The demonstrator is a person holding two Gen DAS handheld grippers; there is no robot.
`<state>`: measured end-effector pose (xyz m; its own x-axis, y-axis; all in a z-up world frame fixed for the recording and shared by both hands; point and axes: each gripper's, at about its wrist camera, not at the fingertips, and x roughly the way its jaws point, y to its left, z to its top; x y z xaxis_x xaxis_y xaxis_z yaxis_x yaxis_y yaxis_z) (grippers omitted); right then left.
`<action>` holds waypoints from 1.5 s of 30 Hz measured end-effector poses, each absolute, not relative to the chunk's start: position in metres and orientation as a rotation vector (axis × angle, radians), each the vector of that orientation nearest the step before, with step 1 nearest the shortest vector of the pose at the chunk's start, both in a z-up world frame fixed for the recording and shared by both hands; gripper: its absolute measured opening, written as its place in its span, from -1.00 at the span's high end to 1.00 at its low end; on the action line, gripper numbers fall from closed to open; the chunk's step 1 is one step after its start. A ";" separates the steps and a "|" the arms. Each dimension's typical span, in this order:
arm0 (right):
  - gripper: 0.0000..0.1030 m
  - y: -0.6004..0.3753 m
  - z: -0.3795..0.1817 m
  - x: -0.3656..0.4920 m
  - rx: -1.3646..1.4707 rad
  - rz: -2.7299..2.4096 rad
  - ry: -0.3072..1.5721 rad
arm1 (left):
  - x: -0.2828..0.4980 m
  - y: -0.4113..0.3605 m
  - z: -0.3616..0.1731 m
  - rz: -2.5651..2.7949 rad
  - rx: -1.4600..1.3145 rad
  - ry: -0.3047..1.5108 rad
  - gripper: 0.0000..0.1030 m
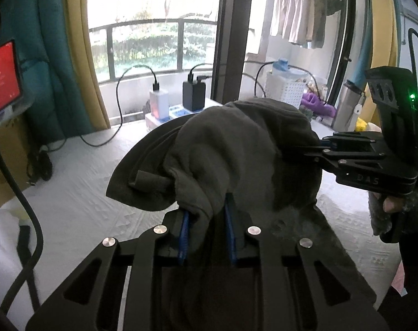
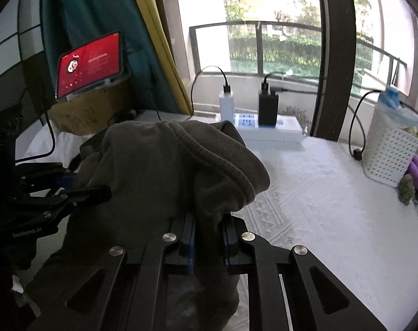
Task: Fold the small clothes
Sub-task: 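Grasp the folded shirt end with both grippers and lift it, then lift the bunched shirt end with both grippers and carry it over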
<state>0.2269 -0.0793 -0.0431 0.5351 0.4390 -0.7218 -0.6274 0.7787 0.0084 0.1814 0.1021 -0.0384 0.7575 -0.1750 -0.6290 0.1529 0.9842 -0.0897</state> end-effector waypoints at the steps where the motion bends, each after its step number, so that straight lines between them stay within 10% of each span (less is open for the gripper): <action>1: 0.73 -0.080 -0.040 0.224 -0.264 0.643 0.770 | 0.179 0.102 -0.036 -0.180 -0.032 0.681 0.61; 45: 0.75 -0.067 0.116 0.035 -0.339 0.680 0.315 | 0.029 0.112 0.069 -0.137 0.013 0.310 0.65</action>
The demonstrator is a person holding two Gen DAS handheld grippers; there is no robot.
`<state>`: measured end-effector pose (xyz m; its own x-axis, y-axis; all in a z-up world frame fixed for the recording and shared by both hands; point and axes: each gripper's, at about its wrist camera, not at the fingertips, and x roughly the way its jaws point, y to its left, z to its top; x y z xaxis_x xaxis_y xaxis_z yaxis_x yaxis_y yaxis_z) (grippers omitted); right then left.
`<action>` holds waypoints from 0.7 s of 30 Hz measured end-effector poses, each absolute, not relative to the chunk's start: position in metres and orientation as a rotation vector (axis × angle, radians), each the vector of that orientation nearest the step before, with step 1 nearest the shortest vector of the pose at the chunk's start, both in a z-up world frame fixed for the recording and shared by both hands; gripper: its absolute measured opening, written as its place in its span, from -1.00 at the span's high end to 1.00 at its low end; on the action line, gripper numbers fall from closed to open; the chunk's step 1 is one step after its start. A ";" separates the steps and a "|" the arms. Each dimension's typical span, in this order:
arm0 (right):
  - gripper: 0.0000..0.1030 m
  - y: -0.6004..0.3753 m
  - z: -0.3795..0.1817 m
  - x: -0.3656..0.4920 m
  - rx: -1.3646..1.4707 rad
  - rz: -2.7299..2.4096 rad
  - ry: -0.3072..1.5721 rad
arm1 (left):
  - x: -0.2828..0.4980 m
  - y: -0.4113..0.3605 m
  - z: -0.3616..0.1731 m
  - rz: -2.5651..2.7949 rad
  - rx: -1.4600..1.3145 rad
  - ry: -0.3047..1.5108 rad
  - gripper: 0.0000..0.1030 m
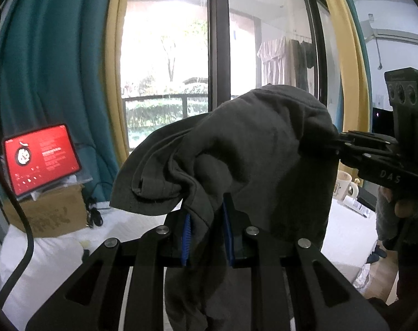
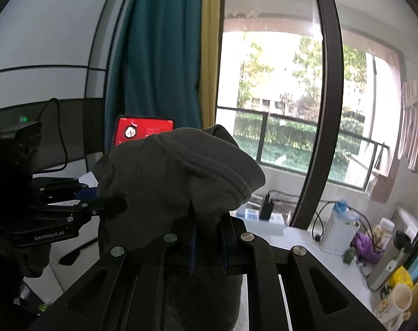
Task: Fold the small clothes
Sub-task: 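Lift the bunched shirt end with both grippers and carry it over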
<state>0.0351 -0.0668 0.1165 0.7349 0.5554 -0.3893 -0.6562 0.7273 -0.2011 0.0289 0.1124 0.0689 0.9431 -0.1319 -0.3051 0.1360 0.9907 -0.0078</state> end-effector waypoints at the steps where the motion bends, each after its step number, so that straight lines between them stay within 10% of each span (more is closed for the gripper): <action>1: 0.75 -0.065 0.119 0.032 -0.341 0.686 0.305 | 0.026 0.113 0.071 -0.133 0.018 0.303 0.70; 21: 0.75 0.000 0.143 -0.013 -0.366 0.855 0.211 | -0.033 0.162 0.091 0.013 0.041 0.230 0.70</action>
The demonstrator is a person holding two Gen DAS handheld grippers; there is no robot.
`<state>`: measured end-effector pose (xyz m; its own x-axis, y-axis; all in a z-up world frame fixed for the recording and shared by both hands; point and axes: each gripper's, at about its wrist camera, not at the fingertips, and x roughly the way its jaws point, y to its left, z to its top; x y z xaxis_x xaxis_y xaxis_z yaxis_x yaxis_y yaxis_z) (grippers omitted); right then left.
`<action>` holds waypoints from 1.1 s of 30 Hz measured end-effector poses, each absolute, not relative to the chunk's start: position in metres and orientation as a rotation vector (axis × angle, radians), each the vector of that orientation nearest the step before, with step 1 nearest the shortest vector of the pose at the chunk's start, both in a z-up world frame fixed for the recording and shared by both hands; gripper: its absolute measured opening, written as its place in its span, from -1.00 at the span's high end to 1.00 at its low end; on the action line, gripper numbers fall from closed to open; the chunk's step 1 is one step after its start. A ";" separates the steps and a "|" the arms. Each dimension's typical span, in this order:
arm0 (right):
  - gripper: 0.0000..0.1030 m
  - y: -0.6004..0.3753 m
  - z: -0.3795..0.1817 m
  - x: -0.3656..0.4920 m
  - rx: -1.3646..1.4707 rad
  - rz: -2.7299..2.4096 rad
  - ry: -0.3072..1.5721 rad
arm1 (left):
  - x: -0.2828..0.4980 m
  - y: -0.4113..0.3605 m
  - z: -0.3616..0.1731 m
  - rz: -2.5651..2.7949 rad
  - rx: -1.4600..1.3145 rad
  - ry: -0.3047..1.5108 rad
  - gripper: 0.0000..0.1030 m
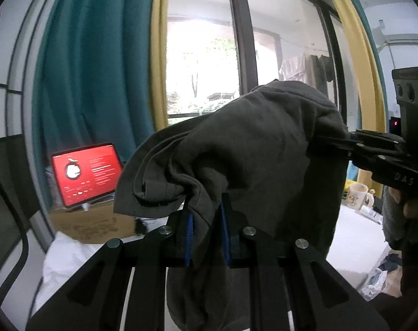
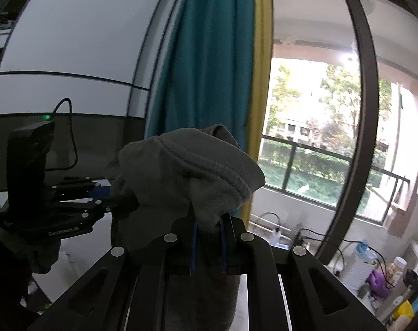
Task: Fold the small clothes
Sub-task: 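Lift the bunched shirt end with both grippers and carry it over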
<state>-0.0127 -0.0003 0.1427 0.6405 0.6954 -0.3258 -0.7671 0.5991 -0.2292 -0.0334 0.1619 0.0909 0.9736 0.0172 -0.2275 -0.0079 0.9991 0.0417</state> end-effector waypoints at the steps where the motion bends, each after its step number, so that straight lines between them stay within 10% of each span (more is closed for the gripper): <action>1: 0.75 0.003 0.141 -0.013 -0.363 0.864 0.212 | -0.037 0.164 0.091 0.028 0.050 0.235 0.70; 33: 0.75 0.045 0.041 0.094 -0.268 0.864 0.495 | 0.049 0.203 0.019 0.076 0.028 0.519 0.70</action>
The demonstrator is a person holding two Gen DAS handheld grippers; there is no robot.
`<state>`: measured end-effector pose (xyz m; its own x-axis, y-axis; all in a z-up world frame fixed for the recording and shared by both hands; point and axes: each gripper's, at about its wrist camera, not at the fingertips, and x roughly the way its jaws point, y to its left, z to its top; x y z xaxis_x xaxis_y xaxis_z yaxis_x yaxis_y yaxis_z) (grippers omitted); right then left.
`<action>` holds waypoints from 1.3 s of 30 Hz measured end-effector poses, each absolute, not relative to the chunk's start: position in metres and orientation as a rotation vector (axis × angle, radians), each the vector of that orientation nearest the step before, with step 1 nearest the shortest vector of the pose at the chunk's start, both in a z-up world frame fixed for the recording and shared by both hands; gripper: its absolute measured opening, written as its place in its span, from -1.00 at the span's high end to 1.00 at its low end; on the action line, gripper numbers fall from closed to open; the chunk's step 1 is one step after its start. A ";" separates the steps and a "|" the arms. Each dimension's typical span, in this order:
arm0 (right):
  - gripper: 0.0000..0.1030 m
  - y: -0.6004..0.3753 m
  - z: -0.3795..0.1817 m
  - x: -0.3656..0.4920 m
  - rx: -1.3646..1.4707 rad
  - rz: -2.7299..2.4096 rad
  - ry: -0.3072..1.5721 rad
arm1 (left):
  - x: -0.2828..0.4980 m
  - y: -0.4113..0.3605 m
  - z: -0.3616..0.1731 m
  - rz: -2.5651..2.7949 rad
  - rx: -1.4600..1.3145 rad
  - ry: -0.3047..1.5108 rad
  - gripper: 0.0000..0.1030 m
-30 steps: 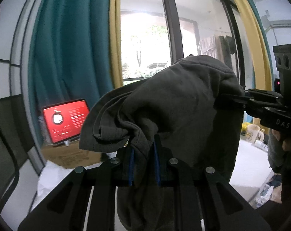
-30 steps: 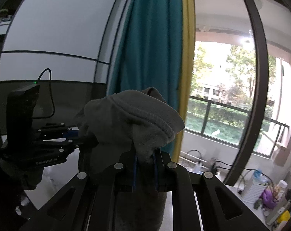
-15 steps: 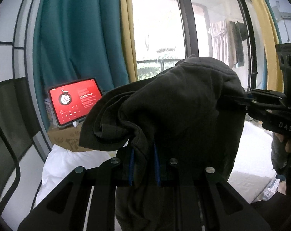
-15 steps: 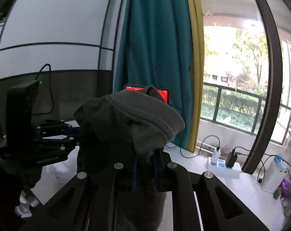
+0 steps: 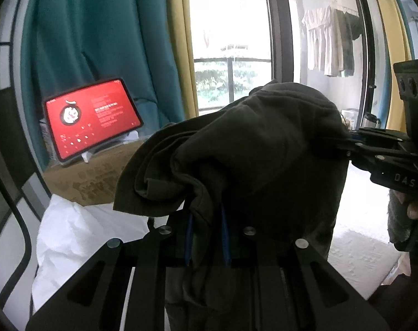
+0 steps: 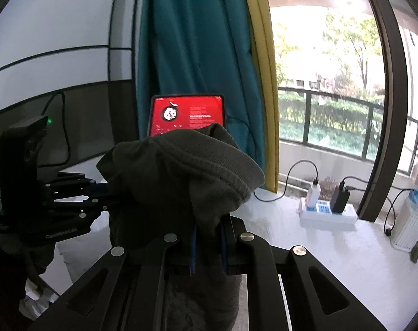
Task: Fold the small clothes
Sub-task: 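Lift the bunched shirt end with both grippers and carry it over, then lower the shirt end onto the bed with both grippers, folding it over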
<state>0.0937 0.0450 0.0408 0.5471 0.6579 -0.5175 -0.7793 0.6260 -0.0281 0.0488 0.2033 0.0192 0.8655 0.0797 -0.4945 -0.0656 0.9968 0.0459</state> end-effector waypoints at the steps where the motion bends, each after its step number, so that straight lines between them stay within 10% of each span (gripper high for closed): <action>1: 0.75 0.046 0.038 0.097 -0.268 0.861 0.502 | 0.053 0.205 0.017 0.073 0.025 0.528 0.70; 30: 0.75 0.067 -0.073 0.224 -0.257 0.785 0.782 | 0.172 0.258 -0.084 0.082 -0.095 0.876 0.68; 32: 0.75 0.063 -0.077 0.230 -0.244 0.774 0.797 | 0.181 0.264 -0.090 0.094 -0.103 0.902 0.55; 34: 0.75 0.061 -0.083 0.236 -0.237 0.768 0.810 | 0.191 0.270 -0.097 0.098 -0.105 0.929 -0.10; 39: 0.75 0.060 -0.092 0.244 -0.227 0.765 0.835 | 0.216 0.281 -0.117 0.084 -0.122 1.018 -0.22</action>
